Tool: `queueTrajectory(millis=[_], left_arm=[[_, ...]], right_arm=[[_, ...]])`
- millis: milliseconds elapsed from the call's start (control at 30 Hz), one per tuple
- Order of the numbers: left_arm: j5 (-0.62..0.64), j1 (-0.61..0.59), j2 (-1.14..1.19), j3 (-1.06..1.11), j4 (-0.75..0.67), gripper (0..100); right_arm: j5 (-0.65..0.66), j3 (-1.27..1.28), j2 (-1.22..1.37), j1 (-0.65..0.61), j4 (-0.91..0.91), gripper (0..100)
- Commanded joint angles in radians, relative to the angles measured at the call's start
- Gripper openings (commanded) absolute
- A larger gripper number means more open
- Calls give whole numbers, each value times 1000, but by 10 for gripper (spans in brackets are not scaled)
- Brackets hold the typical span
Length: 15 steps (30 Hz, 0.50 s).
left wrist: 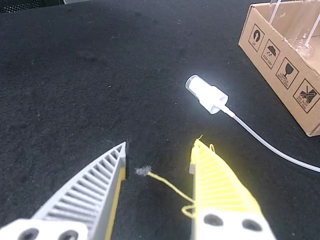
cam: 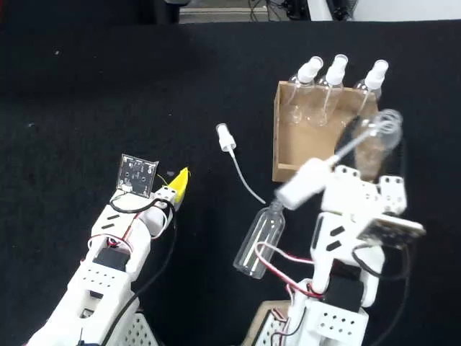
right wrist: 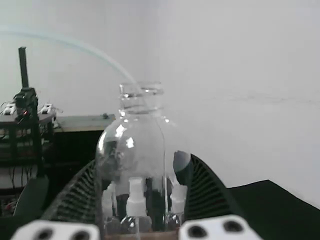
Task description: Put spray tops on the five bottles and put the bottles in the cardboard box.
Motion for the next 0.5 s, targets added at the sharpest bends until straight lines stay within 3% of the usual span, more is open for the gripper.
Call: queueTrajectory(millis=[0, 267, 467], left_arm=[[-9, 8, -9, -16, -17, 205], [-9, 8, -9, -18, -17, 205], [-9, 15, -9, -19, -18, 205]], right_arm=[[43, -68, -94, -98, 61, 11], [35, -48, -96, -330, 153, 11], [34, 25, -97, -430, 164, 11]])
